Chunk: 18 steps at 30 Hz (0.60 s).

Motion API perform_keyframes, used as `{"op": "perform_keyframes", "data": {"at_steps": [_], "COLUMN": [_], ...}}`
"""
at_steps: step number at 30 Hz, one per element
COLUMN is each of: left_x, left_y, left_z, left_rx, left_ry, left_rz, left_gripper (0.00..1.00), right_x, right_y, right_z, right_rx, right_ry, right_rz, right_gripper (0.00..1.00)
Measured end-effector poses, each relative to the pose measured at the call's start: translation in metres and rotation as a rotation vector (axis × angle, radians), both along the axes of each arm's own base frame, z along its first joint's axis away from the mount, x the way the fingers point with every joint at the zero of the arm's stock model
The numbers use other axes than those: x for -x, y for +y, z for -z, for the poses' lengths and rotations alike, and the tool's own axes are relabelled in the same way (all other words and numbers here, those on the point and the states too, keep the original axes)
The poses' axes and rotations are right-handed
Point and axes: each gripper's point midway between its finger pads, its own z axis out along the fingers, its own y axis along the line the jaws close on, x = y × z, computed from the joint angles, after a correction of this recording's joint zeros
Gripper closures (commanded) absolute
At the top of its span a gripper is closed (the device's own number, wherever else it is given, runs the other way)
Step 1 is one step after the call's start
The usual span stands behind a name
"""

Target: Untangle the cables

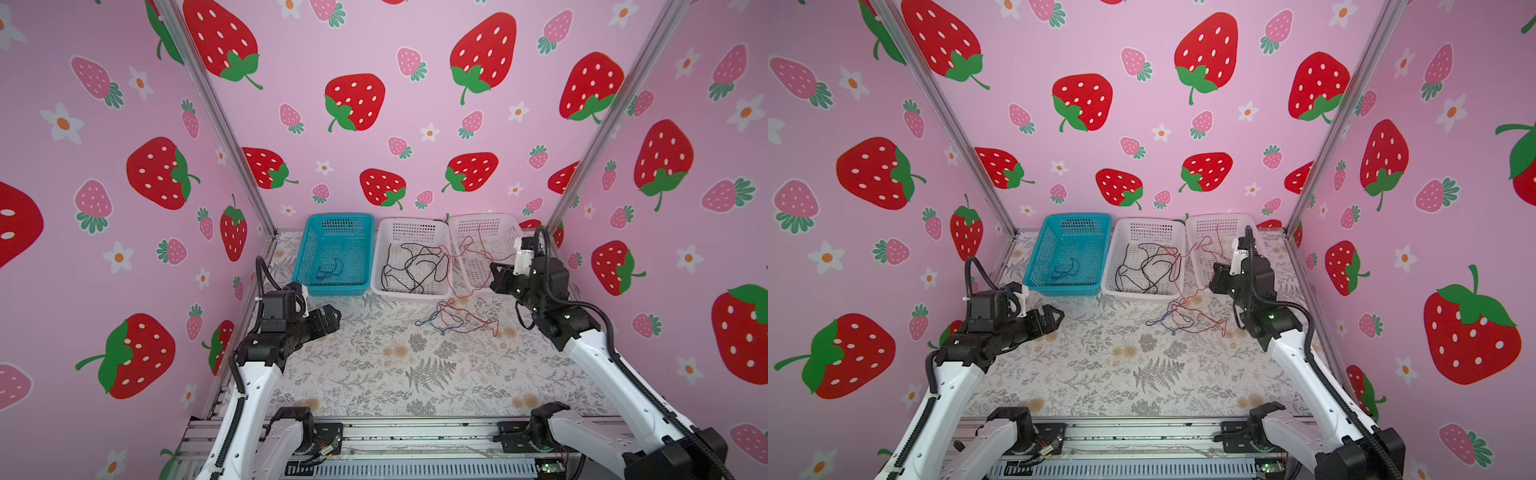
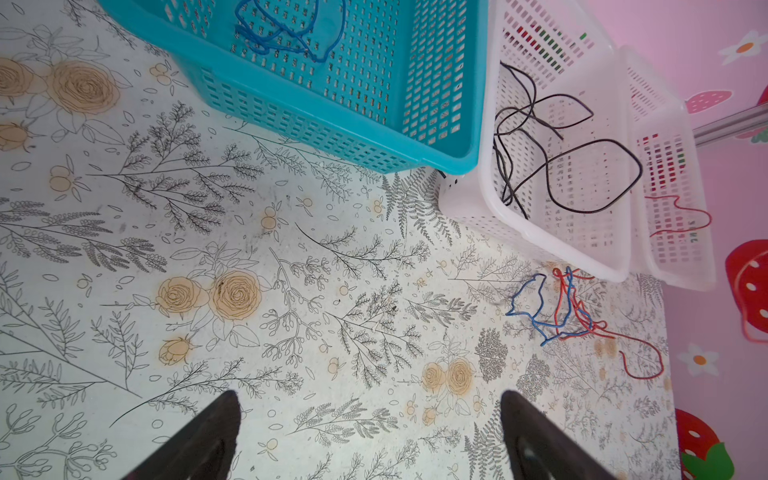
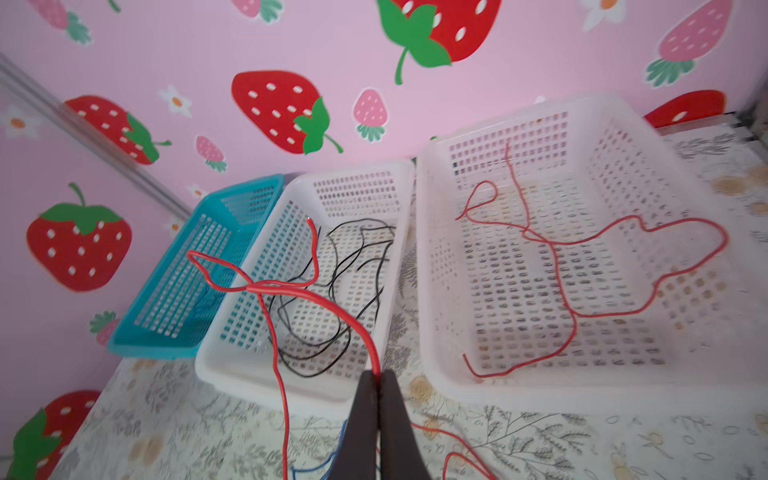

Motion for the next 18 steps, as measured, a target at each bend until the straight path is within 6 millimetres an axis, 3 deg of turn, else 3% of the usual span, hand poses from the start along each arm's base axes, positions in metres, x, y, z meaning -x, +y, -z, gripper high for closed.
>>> {"op": "perform_keyframes", "data": {"at_steps": [3, 9, 12, 18], "left_x": [0.000, 0.000, 0.000, 0.000], "left_y": [0.000, 0.000, -0.001, -0.001], "left_z": [0.002, 0.001, 0.002, 0.002], "left_rx": [0.000, 0.000, 0.004, 0.004], "left_ry": [0.006, 0.006, 0.007, 0.007], "left_rz": [0.000, 0.000, 0.003, 0.004], "left_gripper": [0.01, 0.01, 0.01, 0.01], "right_x": [-0.023, -0.052, -0.067, -0.092], "right_y": [-0.033, -0.089, -0.103, -0.113], "right_z": [-0.002, 0.011, 0.027, 0.061], "right_rx": [-0.046, -0.140, -0.152, -0.129], "right_ry": [0.007, 0.022, 0.046, 0.113], "right_rz": [0.133, 0.391, 0.476, 0.552], "right_gripper": [1.00, 1.00, 1.00, 1.00]}}
